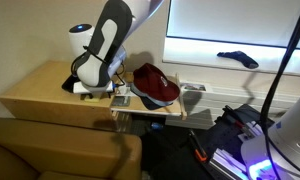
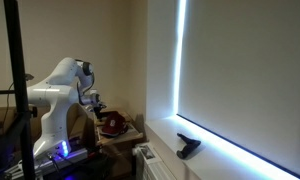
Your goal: Remove the sponge from the dish, put it on the table, and then put it back in the dish
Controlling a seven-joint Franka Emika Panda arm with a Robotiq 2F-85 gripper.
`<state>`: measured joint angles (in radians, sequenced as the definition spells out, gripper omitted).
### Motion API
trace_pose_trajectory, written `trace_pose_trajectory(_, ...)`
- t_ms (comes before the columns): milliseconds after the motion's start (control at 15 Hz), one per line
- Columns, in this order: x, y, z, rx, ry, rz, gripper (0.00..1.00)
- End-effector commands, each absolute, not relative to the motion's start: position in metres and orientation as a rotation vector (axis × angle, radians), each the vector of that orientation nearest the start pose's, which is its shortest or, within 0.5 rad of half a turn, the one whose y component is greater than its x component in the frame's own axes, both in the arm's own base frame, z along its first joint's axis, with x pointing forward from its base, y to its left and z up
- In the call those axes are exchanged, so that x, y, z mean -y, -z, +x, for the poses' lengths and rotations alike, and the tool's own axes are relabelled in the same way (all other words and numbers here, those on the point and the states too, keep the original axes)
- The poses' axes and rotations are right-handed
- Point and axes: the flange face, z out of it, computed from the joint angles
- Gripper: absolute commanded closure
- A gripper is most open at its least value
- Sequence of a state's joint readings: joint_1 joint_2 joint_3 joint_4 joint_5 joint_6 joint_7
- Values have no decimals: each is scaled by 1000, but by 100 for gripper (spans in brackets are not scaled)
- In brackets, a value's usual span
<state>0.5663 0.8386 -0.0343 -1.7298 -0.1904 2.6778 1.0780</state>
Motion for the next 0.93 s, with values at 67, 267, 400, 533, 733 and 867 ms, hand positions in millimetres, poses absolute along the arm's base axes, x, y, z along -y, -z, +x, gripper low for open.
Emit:
trace_pose_trajectory(67,-336,-97,573,-622,140,-3107,47)
trace_pose_trajectory(267,-332,-101,576,-654,96,-3103,68)
trace_pose_trajectory(400,-330,-101,577,-677,70,-3102,82)
trace_pose_trajectory(533,-327,-99,576,-695,44,-3101,95)
trace_pose_trajectory(733,-319,-102,576,-754,-3,-3108,100)
trace_pose_trajectory(867,-312,-111,576,-787,-31,-3119,98)
